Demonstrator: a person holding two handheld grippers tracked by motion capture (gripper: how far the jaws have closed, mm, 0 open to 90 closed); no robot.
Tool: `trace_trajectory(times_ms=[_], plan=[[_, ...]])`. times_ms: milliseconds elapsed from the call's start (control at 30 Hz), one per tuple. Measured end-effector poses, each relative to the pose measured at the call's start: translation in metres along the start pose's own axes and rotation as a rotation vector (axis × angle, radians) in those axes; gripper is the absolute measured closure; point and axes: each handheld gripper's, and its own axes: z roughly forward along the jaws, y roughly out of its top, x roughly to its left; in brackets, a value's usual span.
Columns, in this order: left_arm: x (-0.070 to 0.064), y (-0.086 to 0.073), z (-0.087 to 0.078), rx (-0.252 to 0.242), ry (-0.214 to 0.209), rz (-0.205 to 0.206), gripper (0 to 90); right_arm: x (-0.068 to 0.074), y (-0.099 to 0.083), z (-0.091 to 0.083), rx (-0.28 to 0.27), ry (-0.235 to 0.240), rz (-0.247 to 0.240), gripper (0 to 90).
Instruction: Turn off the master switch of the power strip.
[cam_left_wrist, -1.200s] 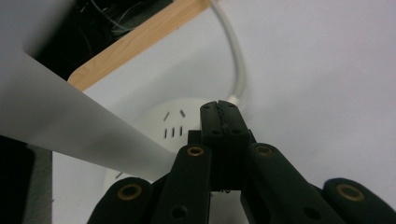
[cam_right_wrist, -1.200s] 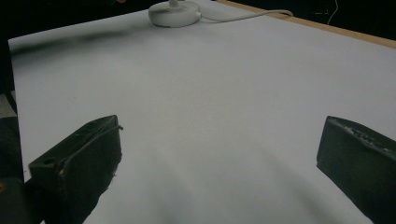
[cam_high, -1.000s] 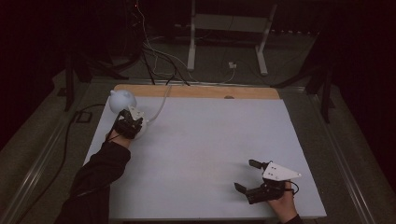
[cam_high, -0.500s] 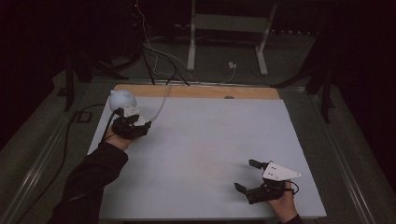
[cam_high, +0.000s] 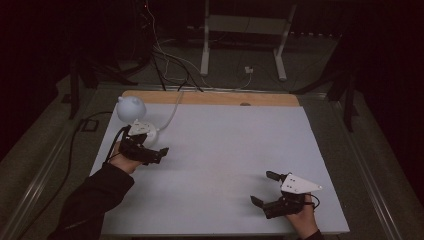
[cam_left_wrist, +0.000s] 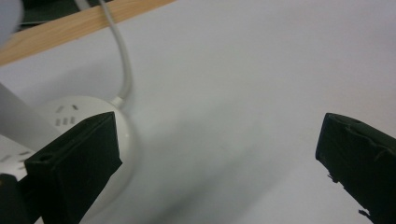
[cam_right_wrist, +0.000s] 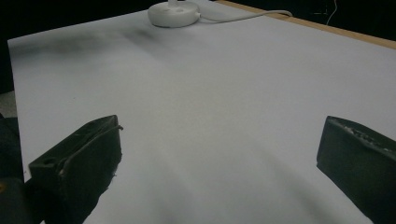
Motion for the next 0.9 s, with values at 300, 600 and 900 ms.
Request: trace_trajectory(times_ms=[300,600,900], plan=[[-0.012,-0.026,-0.009,-0.010,-0.063,-0.001,0.2,0.000,0.000,0.000,0.001,0.000,0.001,0.0],[-0.025,-0.048,-0.023,-0.034,-0.126,0.007,0.3,0.000,0.000,0.001,0.004,0.000,0.003,0.0],[-0.037,-0.068,-0.034,-0.038,-0.143,0.019,0.3,0.001,0.000,0.001,0.008,0.001,0.000,0.0]])
